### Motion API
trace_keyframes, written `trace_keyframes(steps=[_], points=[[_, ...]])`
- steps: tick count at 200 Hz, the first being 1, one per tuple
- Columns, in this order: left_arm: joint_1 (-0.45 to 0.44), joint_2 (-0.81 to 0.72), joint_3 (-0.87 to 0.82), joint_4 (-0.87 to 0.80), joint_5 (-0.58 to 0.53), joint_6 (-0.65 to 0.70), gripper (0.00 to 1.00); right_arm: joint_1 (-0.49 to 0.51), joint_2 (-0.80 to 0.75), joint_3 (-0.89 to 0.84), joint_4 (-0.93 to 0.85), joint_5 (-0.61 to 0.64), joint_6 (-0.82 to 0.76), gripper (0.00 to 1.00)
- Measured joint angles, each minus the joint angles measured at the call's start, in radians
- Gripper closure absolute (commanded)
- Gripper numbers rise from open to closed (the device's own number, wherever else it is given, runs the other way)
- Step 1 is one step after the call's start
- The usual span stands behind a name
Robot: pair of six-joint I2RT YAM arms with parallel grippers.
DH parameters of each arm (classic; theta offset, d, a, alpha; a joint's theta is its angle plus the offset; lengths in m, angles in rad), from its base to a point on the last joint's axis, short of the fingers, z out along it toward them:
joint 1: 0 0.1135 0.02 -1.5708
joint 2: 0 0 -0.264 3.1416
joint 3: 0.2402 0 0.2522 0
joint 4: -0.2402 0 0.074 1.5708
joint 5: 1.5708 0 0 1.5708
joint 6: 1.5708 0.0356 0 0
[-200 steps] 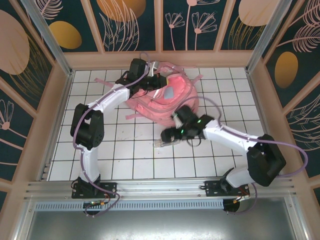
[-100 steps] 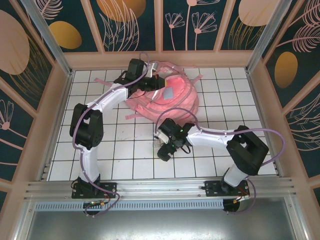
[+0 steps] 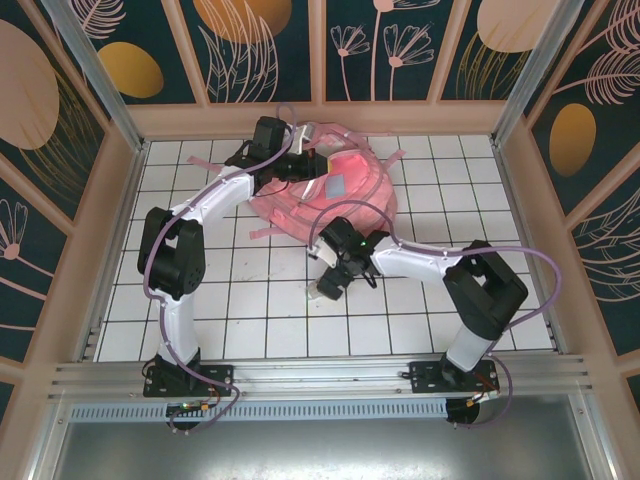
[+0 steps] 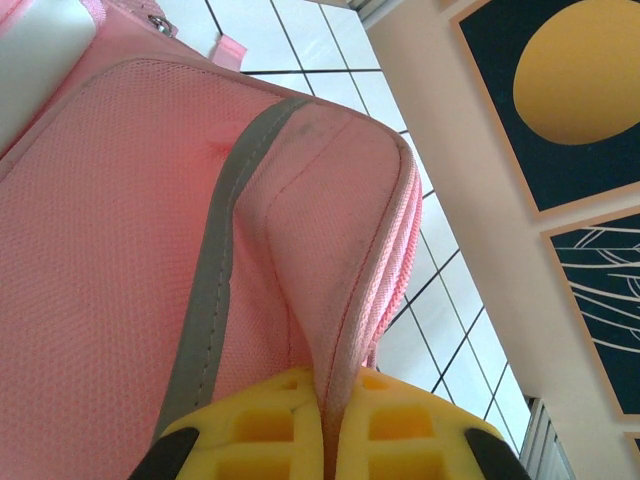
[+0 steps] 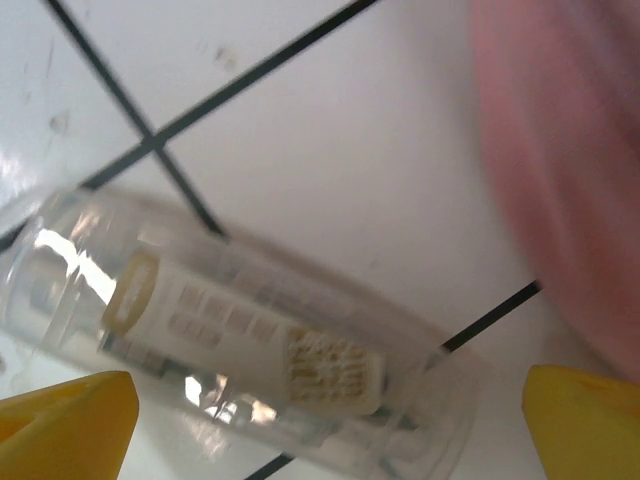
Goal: Pack books, pencil case, and school supplies into a backpack
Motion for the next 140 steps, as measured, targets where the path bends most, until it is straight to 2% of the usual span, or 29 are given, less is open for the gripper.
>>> trace_keyframes(steps=[27, 58, 140], points=[[0.001, 0.000, 0.000, 0.000, 0.000, 0.002, 1.00, -0.003, 0.008, 0.074, -0.032, -0.022, 0.116, 0.01], [0.003, 0.000, 0.000, 0.000, 0.003, 0.003, 1.00, -0.017, 0.008, 0.079, -0.034, -0.110, 0.234, 0.01], [0.005, 0.000, 0.000, 0.000, 0.004, 0.002, 1.00, -0.049, 0.123, 0.066, 0.044, -0.236, 0.295, 0.01]])
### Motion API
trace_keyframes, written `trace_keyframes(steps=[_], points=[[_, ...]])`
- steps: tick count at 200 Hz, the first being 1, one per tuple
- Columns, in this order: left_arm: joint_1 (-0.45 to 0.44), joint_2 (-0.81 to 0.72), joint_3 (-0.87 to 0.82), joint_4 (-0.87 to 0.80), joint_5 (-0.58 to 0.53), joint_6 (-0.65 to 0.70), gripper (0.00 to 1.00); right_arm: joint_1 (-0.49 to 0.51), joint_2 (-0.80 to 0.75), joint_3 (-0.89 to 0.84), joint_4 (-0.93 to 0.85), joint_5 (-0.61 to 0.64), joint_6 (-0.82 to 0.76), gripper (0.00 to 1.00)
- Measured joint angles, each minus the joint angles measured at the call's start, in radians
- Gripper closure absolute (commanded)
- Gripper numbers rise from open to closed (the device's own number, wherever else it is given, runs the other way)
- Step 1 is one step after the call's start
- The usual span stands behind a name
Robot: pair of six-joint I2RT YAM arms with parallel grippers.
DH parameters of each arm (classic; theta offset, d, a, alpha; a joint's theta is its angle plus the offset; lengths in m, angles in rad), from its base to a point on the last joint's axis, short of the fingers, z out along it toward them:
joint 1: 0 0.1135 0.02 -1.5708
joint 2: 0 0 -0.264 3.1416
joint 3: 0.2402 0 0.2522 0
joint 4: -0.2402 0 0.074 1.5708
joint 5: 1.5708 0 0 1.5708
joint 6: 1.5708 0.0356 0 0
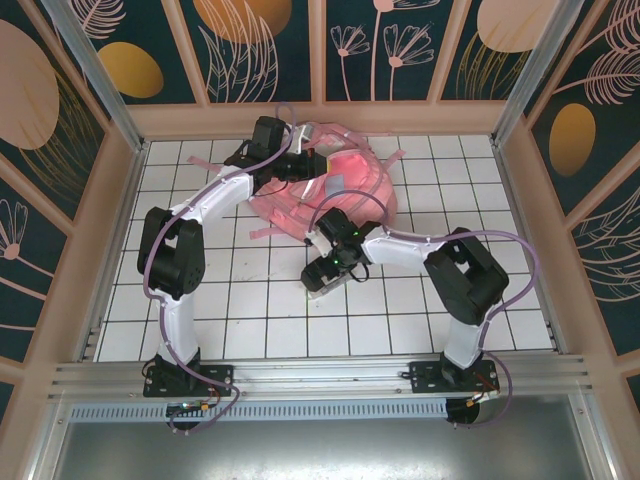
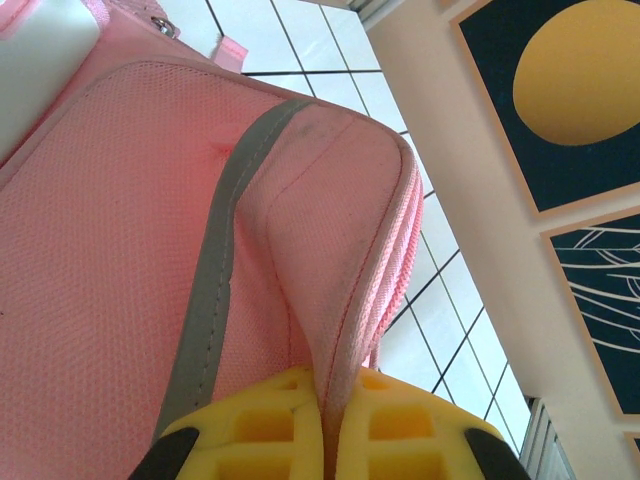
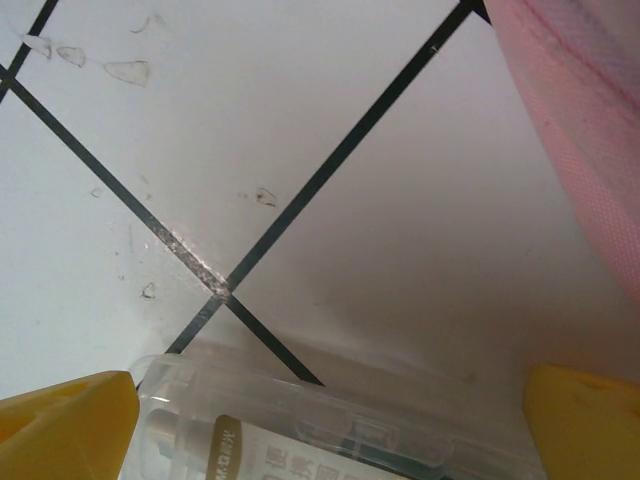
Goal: Pack books, pencil case, and school supplies into a backpack
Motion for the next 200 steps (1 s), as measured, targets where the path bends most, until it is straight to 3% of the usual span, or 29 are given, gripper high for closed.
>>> trace_keyframes(steps=[56, 105, 200], points=[[0.001, 0.000, 0.000, 0.000, 0.000, 0.000, 1.00, 0.006, -0.139, -0.151, -0.001, -0.033, 0.066, 0.01], [0.001, 0.000, 0.000, 0.000, 0.003, -0.010, 1.00, 0.094, -0.241, -0.227, -0.024, -0.033, 0.155, 0.02], [0.005, -0.017, -0.018, 0.001, 0.010, -0.011, 1.00, 0.226, -0.125, -0.188, 0.009, 0.331, 0.148, 0.15]])
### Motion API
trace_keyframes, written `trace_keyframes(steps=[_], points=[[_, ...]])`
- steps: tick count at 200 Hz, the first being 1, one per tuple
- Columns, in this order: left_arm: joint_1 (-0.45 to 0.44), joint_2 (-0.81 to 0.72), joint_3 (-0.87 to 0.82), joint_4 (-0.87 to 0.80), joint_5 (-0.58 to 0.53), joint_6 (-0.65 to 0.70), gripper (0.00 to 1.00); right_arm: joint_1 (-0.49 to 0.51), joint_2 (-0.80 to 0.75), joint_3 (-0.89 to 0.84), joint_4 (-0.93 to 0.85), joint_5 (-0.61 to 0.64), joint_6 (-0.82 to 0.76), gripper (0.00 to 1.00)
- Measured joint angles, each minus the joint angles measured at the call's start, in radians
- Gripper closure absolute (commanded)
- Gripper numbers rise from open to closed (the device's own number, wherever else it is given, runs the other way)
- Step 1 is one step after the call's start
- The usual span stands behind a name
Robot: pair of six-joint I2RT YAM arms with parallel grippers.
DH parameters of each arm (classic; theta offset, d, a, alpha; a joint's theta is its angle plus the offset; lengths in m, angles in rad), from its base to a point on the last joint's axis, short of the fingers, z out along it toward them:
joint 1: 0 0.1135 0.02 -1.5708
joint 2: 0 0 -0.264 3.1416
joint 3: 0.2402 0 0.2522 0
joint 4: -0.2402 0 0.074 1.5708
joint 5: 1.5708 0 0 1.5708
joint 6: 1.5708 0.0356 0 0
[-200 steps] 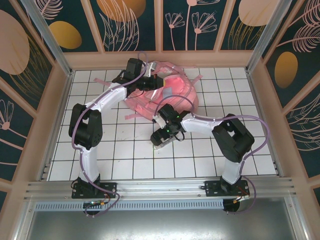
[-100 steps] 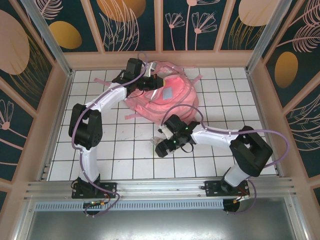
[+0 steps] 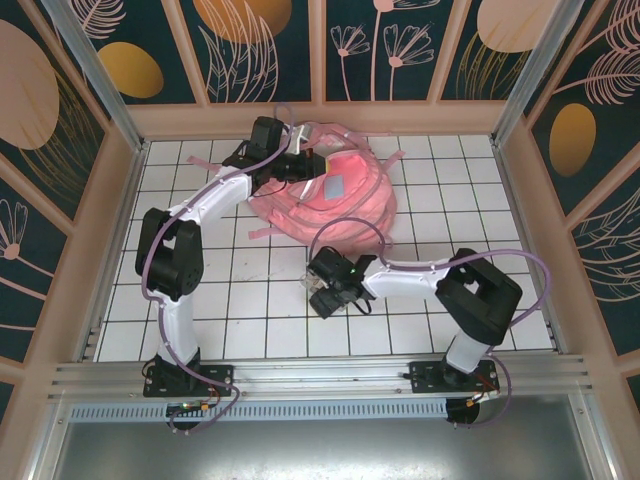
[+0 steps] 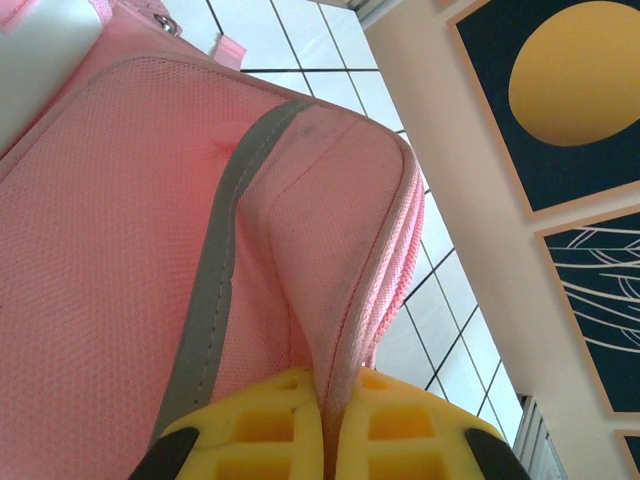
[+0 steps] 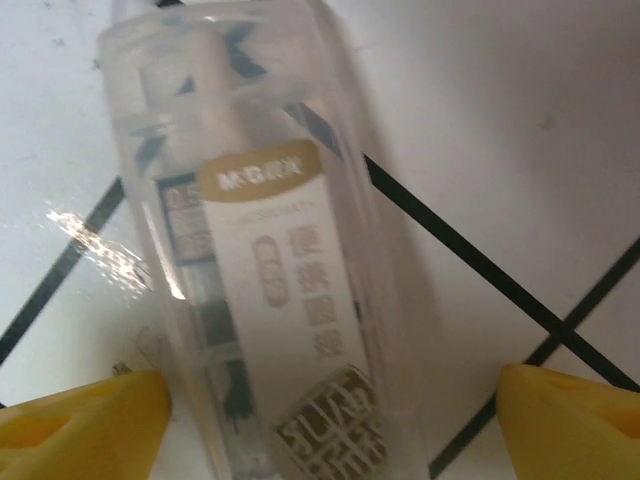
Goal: Pack books, pencil case, and school supplies into a backpack
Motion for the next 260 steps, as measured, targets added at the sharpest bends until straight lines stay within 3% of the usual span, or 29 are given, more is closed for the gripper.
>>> trace_keyframes(steps=[34, 56, 96, 133, 166, 183, 260], points=[[0.001, -0.002, 0.000, 0.000, 0.000, 0.000, 1.00, 0.038, 0.009, 0.004, 0.007, 0.051, -0.004, 0.27], [0.001, -0.002, 0.000, 0.000, 0.000, 0.000, 1.00, 0.045, 0.008, 0.005, 0.009, 0.052, -0.002, 0.41], [0.001, -0.002, 0.000, 0.000, 0.000, 0.000, 1.00, 0.036, -0.019, 0.005, -0.006, 0.046, -0.001, 0.41], [0.001, -0.002, 0.000, 0.000, 0.000, 0.000, 1.00, -0.049, -0.177, 0.005, -0.031, -0.015, 0.001, 0.48], [0.001, -0.002, 0.000, 0.000, 0.000, 0.000, 1.00, -0.174, -0.350, 0.000, -0.020, -0.111, 0.004, 0.47], [0.001, -0.002, 0.000, 0.000, 0.000, 0.000, 1.00, -0.189, -0.372, -0.002, -0.015, -0.135, 0.003, 0.44], [0.001, -0.002, 0.000, 0.000, 0.000, -0.001, 1.00, -0.100, -0.161, -0.010, -0.013, -0.169, -0.001, 0.29]])
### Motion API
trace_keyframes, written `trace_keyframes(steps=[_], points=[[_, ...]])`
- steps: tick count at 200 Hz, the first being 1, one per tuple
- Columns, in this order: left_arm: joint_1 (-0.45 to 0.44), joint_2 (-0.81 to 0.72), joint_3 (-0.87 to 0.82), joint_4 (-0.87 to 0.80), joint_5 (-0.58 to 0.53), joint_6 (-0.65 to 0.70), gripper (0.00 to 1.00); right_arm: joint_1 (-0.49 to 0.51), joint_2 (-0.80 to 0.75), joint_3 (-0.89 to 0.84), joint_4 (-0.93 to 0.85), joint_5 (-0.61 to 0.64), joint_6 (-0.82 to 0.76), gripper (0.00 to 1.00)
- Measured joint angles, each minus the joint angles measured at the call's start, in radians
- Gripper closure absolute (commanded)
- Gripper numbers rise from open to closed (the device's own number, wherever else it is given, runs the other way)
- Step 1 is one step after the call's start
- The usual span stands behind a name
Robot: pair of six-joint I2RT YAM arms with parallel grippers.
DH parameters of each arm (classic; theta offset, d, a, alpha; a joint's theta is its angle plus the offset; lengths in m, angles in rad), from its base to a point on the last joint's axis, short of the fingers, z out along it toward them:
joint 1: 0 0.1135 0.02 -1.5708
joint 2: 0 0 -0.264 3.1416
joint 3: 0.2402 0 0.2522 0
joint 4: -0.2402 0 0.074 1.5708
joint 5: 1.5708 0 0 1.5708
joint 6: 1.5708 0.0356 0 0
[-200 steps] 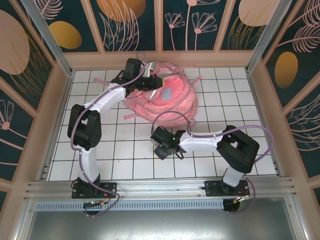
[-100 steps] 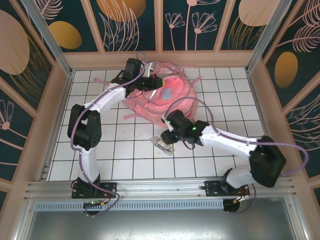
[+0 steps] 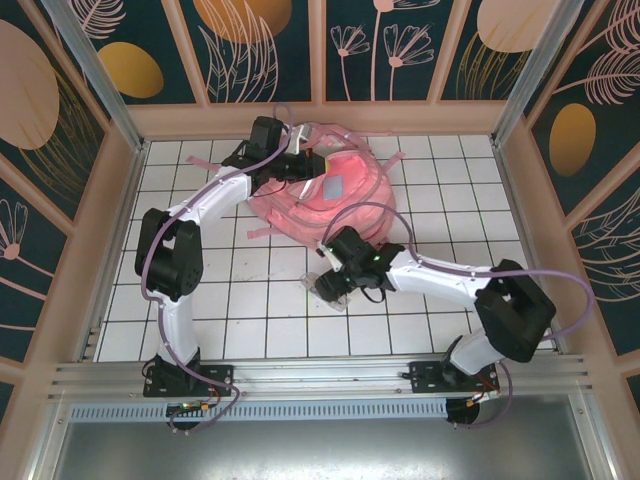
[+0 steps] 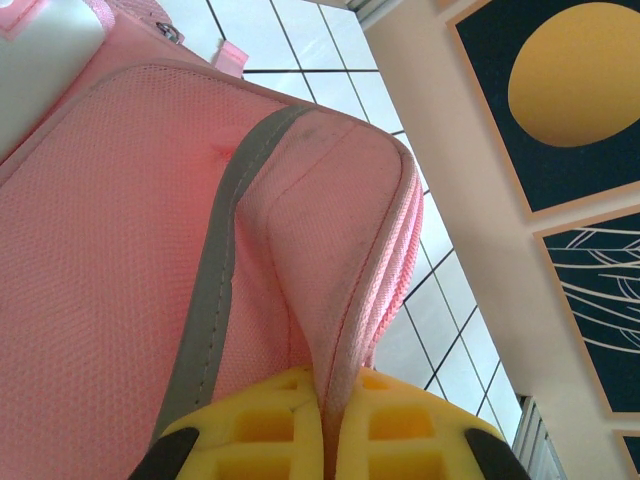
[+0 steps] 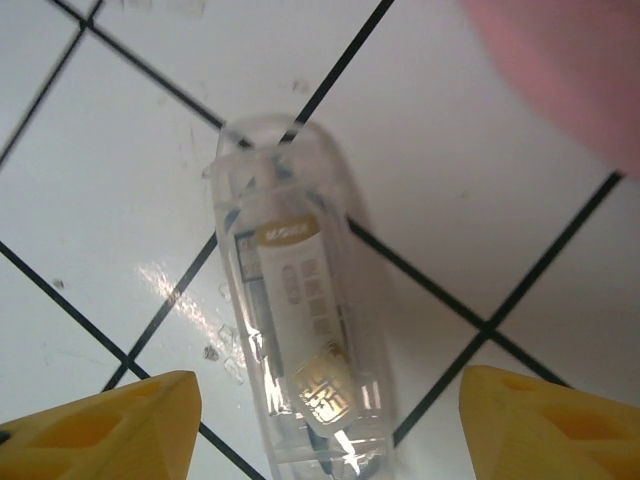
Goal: Pack books, pencil case, and school supplies into a backpack
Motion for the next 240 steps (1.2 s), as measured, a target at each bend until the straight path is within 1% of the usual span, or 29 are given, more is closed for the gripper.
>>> trace_keyframes(steps=[42, 65, 83, 115, 128, 151, 170, 191, 219, 240], points=[[0.000, 0.000, 0.000, 0.000, 0.000, 0.000, 1.00, 0.061, 0.107, 0.008, 0.008, 0.020, -0.008, 0.28], [0.000, 0.000, 0.000, 0.000, 0.000, 0.000, 1.00, 0.094, 0.170, 0.032, 0.004, 0.073, -0.021, 0.30], [0.000, 0.000, 0.000, 0.000, 0.000, 0.000, 1.00, 0.122, 0.196, 0.062, -0.022, 0.124, -0.032, 0.38], [0.000, 0.000, 0.000, 0.000, 0.000, 0.000, 1.00, 0.162, 0.222, 0.095, -0.043, 0.168, -0.053, 0.59], [0.000, 0.000, 0.000, 0.000, 0.000, 0.000, 1.00, 0.162, 0.219, 0.098, -0.051, 0.171, -0.054, 0.59], [0.000, 0.000, 0.000, 0.000, 0.000, 0.000, 1.00, 0.158, 0.212, 0.098, -0.056, 0.166, -0.052, 0.58], [0.000, 0.000, 0.000, 0.000, 0.000, 0.000, 1.00, 0.134, 0.192, 0.098, -0.056, 0.153, -0.052, 0.57], [0.000, 0.000, 0.000, 0.000, 0.000, 0.000, 1.00, 0.073, 0.115, 0.097, -0.058, 0.104, -0.051, 0.57], [0.000, 0.000, 0.000, 0.000, 0.000, -0.003, 1.00, -0.051, -0.055, 0.095, -0.055, 0.011, -0.047, 0.57], [0.000, 0.000, 0.000, 0.000, 0.000, -0.006, 1.00, -0.165, -0.174, 0.080, -0.040, -0.041, -0.045, 0.57]])
